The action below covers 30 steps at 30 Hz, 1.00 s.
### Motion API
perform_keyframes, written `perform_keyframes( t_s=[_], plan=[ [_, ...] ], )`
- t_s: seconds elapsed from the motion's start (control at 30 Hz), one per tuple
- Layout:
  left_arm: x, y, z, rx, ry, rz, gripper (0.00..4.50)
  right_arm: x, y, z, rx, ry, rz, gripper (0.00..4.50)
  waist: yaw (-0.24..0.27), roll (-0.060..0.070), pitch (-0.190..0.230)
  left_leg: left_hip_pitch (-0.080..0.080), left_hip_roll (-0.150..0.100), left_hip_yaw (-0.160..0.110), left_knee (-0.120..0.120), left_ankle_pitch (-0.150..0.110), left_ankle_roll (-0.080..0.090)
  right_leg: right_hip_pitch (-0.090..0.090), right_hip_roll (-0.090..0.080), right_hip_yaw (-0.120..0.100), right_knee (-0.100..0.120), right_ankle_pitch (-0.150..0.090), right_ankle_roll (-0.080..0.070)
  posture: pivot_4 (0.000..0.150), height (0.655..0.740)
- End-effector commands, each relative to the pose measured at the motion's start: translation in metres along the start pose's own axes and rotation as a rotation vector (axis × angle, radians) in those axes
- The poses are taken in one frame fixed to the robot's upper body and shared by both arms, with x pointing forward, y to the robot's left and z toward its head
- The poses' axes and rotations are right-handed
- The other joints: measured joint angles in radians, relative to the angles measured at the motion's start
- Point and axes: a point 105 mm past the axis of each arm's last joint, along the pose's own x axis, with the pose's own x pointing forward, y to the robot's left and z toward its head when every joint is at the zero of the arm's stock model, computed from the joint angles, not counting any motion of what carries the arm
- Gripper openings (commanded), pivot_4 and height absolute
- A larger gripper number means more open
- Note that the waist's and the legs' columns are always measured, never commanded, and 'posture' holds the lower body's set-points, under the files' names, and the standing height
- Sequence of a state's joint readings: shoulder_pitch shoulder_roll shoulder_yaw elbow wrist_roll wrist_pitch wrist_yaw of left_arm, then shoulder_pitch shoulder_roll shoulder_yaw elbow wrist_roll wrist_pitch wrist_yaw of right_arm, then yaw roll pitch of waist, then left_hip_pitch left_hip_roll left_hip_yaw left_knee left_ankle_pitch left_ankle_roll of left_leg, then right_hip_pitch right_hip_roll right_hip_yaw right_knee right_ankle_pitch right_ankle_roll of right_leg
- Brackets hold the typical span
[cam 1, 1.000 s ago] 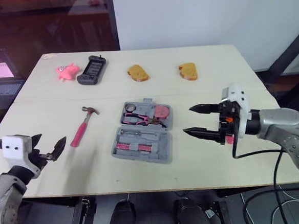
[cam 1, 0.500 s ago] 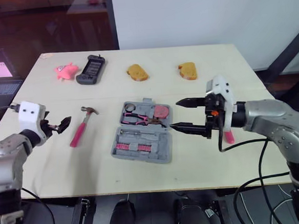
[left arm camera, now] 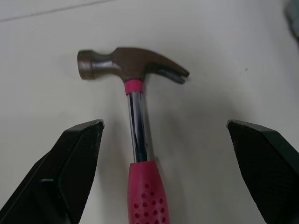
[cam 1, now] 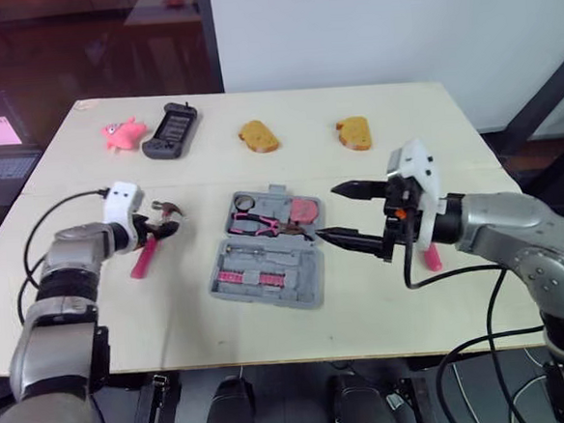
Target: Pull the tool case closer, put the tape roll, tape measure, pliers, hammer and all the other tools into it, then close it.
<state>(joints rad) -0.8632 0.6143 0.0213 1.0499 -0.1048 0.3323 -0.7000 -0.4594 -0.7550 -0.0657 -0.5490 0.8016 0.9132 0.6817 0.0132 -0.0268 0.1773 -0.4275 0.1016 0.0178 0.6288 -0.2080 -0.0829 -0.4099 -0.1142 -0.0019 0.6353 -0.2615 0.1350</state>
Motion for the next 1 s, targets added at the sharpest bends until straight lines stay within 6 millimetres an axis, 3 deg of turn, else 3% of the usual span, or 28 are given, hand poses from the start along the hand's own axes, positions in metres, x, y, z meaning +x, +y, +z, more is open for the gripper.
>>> perform_keyframes(
  t_s=[0.03, 0.23, 0.27, 0.37, 0.57, 0.67, 0.73, 1.0],
  plan=[
    [0.007, -0.002, 0.018, 0.022, -0.067, 0.04, 4.44, -0.004, 0.002, 0.01, -0.04, -0.029, -0.01, 4.5, 0.003, 0.0, 0.0, 0.0, 0.0, 0.0, 0.0, 0.0, 0.0, 0.0, 0.0, 0.0, 0.0, 0.0, 0.0, 0.15, 0.7207],
    [0.013, -0.003, 0.009, 0.036, -0.058, 0.065, 4.44, -0.005, -0.001, 0.01, -0.055, -0.015, -0.022, 4.5, -0.003, 0.0, 0.0, 0.0, 0.0, 0.0, 0.0, 0.0, 0.0, -0.001, 0.0, 0.0, 0.0, 0.0, 0.001, 0.15, 0.7207],
    [0.014, -0.002, 0.005, 0.05, -0.041, 0.083, 4.21, -0.005, -0.001, 0.009, -0.057, -0.012, -0.023, 4.5, -0.002, 0.0, 0.0, 0.0, 0.0, 0.0, 0.0, 0.0, 0.0, -0.001, 0.0, 0.0, 0.0, 0.0, 0.001, 0.15, 0.7207],
    [0.015, -0.001, 0.002, 0.039, -0.035, 0.098, 3.15, -0.004, -0.002, 0.009, -0.062, -0.006, -0.02, 4.5, 0.0, 0.0, 0.0, 0.0, 0.0, 0.0, 0.0, 0.0, 0.0, 0.0, 0.0, 0.0, 0.0, 0.001, 0.001, 0.15, 0.7207],
    [0.017, -0.002, 0.0, 0.012, -0.05, 0.103, 0.03, -0.005, -0.003, 0.008, -0.07, 0.01, -0.022, 4.5, 0.001, 0.0, 0.0, 0.0, 0.0, 0.0, 0.0, 0.0, 0.0, 0.0, 0.0, 0.0, 0.0, 0.001, 0.001, 0.15, 0.7207],
    [0.018, -0.004, 0.003, 0.001, -0.074, 0.097, 0.03, -0.005, -0.004, 0.007, -0.076, 0.02, -0.025, 4.5, 0.001, 0.0, 0.0, 0.0, 0.0, 0.0, 0.0, 0.0, 0.0, 0.0, 0.0, 0.0, 0.0, 0.001, 0.001, 0.15, 0.7207],
    [0.016, -0.004, 0.015, 0.012, -0.118, 0.087, 0.03, -0.004, -0.005, 0.007, -0.084, 0.02, -0.028, 4.5, 0.001, 0.0, 0.0, 0.0, 0.0, 0.0, 0.0, 0.0, 0.0, 0.0, 0.0, 0.0, 0.0, 0.001, 0.001, 0.15, 0.7207],
    [-0.008, -0.011, 0.09, 0.074, -0.32, -0.067, 0.03, -0.001, -0.002, 0.011, -0.087, 0.006, -0.013, 4.5, 0.001, -0.003, 0.002, -0.002, 0.0, 0.0, 0.0, 0.0, 0.0, -0.001, 0.0, 0.0, -0.001, 0.001, 0.001, 0.15, 0.7207]
  ],
)
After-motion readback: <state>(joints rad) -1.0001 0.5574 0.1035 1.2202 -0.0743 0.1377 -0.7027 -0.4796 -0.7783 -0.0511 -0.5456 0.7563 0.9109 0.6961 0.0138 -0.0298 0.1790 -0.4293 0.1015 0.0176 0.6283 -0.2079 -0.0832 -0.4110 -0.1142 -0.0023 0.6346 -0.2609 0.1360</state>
